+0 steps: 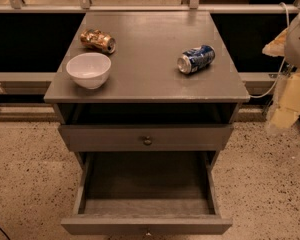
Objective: Place pepsi can into middle drawer
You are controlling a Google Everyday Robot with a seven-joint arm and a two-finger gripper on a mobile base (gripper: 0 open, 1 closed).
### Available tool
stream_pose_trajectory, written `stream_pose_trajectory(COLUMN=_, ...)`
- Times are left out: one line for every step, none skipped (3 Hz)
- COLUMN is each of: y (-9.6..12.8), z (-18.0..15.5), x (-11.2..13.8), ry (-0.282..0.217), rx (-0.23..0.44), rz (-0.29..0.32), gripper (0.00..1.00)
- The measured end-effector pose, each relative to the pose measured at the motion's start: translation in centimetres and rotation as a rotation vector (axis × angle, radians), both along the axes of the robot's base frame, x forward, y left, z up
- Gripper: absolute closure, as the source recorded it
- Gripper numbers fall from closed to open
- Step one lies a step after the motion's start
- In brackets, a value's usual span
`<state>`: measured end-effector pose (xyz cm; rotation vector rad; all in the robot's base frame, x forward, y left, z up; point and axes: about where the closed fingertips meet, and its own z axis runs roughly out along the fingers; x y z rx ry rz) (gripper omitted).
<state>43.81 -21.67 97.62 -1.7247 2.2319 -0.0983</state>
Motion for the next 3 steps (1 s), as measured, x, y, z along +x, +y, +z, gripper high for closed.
stream_pose_trajectory(y=0.0, z=0.0, x=0.0, ry=0.000, rx=0.000, rz=0.001, gripper=0.00)
stream_pose_trajectory(y=2.6, z=-1.6, x=2.8, ry=0.005, rx=-0.022, rz=0.141, gripper=0.00)
stream_pose_trajectory(y=5.5, z=-3.4, x=7.6, ry=-0.025, rx=-0.054, rz=0.302, gripper=0.00)
